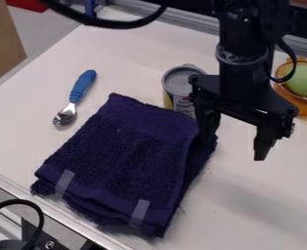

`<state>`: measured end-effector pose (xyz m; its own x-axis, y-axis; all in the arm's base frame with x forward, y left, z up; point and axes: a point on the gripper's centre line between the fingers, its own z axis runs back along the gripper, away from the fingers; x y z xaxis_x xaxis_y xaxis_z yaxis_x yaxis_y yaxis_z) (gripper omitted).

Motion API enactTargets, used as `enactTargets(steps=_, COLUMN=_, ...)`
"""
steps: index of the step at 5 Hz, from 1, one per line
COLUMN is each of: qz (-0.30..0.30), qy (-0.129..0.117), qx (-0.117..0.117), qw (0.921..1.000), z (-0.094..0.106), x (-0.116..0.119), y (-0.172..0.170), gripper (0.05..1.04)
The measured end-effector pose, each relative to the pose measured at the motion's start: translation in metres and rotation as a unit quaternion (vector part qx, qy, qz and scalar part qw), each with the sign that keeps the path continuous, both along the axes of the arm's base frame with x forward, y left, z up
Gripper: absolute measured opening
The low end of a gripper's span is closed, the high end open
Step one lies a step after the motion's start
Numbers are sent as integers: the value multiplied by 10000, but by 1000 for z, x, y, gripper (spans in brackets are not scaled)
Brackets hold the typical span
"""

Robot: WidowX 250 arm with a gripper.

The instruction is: Move the can to the upper right of the blue cloth

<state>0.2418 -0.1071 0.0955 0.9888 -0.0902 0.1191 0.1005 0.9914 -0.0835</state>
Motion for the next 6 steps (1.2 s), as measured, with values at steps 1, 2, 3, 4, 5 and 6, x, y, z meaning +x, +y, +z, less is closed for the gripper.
enactTargets(steps=1, qz=51, qy=104, qx=57, qw=9999, z=-7, x=-3, y=2, gripper=1000)
enactTargets(steps=2, qz=866, qy=-105, qx=127, qw=9961, z=-7, x=8, y=21, gripper=1000)
enactTargets(steps=3, qz=1691, qy=-488, qx=76, qw=9844, z=-2, x=17, y=44, gripper=1000)
enactTargets(steps=4, qz=2856, qy=-684, qx=169, qw=9557, z=7, x=28, y=85, gripper=1000)
enactTargets(steps=5, qz=4064, qy=-888, qx=433, qw=9083, z=14, x=44, y=129, gripper=1000)
enactTargets(steps=6, qz=5107, qy=-910, qx=504, qw=8534, z=9, x=53, y=165, gripper=1000)
